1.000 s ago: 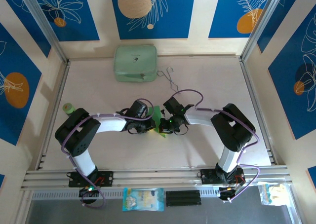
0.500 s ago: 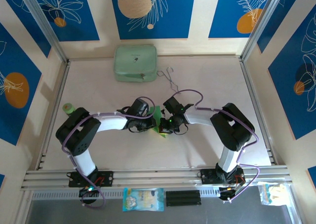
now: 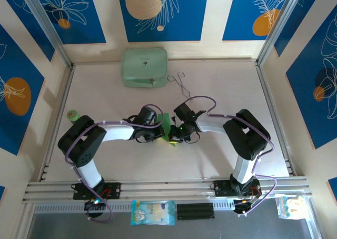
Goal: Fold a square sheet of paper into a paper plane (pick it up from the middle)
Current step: Third fold the triangle at the center of the table.
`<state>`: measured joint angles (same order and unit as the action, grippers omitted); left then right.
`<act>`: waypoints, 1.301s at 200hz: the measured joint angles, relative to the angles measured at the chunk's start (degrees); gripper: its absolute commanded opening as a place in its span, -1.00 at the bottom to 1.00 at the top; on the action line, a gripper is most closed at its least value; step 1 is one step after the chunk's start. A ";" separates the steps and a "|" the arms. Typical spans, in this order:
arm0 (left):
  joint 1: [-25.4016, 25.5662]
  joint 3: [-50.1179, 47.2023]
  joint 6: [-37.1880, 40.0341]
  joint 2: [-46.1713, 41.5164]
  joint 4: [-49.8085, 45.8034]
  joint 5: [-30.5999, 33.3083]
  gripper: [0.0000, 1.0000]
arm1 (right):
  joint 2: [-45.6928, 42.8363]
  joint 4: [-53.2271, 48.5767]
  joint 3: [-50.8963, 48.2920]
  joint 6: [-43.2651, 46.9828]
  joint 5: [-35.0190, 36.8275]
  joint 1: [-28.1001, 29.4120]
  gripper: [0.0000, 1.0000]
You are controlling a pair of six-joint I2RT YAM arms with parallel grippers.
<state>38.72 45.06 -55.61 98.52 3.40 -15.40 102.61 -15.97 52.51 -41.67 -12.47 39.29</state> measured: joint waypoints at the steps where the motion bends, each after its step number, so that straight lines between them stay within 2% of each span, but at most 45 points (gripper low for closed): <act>1: -0.04 -0.04 0.00 -0.02 0.02 0.02 -0.82 | 0.00 0.04 0.00 0.00 0.00 0.00 -0.94; 76: -6.82 -1.86 2.19 -2.05 -1.01 -0.31 -0.82 | 0.26 1.62 -0.50 -0.39 -0.70 -0.17 -0.95; 138: -9.99 -1.95 5.16 -5.97 -7.06 4.76 -0.80 | 0.20 1.77 -0.50 -0.61 -1.11 -0.26 -0.95; 173: -8.66 -1.90 5.14 -11.43 -8.59 5.11 -0.79 | -0.17 2.01 -0.61 -1.09 -1.11 -0.26 -0.95; 197: -5.60 -1.49 4.66 -12.74 -7.21 4.87 -0.79 | -0.50 2.73 -0.94 -1.53 -1.07 -0.26 -0.94; 226: -1.79 -0.94 3.21 -8.98 -4.33 3.08 -0.81 | -0.83 3.37 -1.33 -1.86 -1.07 -0.26 -0.92; 260: -0.66 0.11 2.51 -3.13 -3.65 1.90 -0.82 | -1.42 4.17 -1.90 -1.81 -1.11 -0.26 -0.89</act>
<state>38.06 45.17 -53.10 95.39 -0.25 -13.50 101.19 -11.79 50.61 -43.48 -13.58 39.03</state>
